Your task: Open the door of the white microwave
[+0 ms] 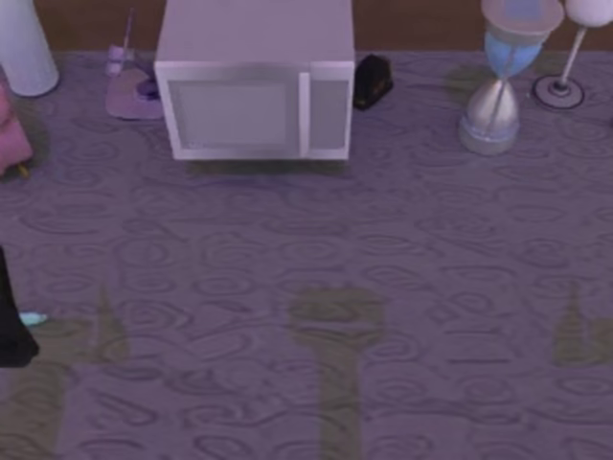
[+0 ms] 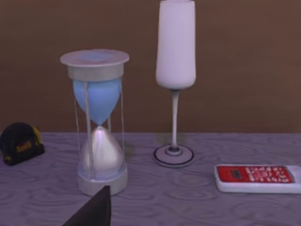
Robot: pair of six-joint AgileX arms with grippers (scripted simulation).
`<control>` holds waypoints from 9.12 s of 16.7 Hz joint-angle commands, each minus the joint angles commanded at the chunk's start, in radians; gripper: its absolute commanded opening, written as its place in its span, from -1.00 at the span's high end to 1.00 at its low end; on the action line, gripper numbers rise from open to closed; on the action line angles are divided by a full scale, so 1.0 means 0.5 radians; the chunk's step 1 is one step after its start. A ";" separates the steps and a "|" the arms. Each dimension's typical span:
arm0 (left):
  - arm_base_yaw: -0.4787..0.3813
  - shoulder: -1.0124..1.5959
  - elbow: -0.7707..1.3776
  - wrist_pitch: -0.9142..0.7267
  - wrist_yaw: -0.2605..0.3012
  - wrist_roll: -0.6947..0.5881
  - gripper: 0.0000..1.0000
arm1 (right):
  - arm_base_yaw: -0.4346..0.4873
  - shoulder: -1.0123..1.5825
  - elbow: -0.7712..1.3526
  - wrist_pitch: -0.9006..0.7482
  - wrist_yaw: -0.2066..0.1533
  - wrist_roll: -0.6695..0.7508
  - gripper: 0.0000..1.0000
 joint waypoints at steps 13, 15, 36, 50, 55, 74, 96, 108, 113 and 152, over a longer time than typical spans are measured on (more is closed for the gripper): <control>-0.466 1.313 1.093 -0.427 -0.296 -0.369 -1.00 | 0.000 0.000 0.000 0.000 0.000 0.000 -1.00; -0.598 1.740 1.441 -0.517 -0.375 -0.492 -1.00 | 0.000 0.000 0.000 0.000 0.000 0.000 -1.00; -1.326 4.058 3.236 -1.108 -0.809 -1.122 -1.00 | 0.000 0.000 0.000 0.000 0.000 0.000 -1.00; -1.201 4.500 3.435 -0.820 -0.729 -1.002 -0.70 | 0.000 0.000 0.000 0.000 0.000 0.000 -1.00; -1.201 4.500 3.435 -0.820 -0.729 -1.002 0.06 | 0.000 0.000 0.000 0.000 0.000 0.000 -1.00; -1.272 4.390 3.249 -0.788 -0.732 -1.032 1.00 | 0.000 0.000 0.000 0.000 0.000 0.000 -1.00; -1.270 4.327 3.154 -0.734 -0.771 -1.063 1.00 | 0.000 0.000 0.000 0.000 0.000 0.000 -1.00; -1.267 4.268 3.067 -0.665 -0.720 -1.001 1.00 | 0.000 0.000 0.000 0.000 0.000 0.000 -1.00; -1.259 4.241 3.008 -0.637 -0.700 -0.957 1.00 | 0.000 0.000 0.000 0.000 0.000 0.000 -1.00; -1.245 4.157 2.870 -0.548 -0.625 -0.849 1.00 | 0.000 0.000 0.000 0.000 0.000 0.000 -1.00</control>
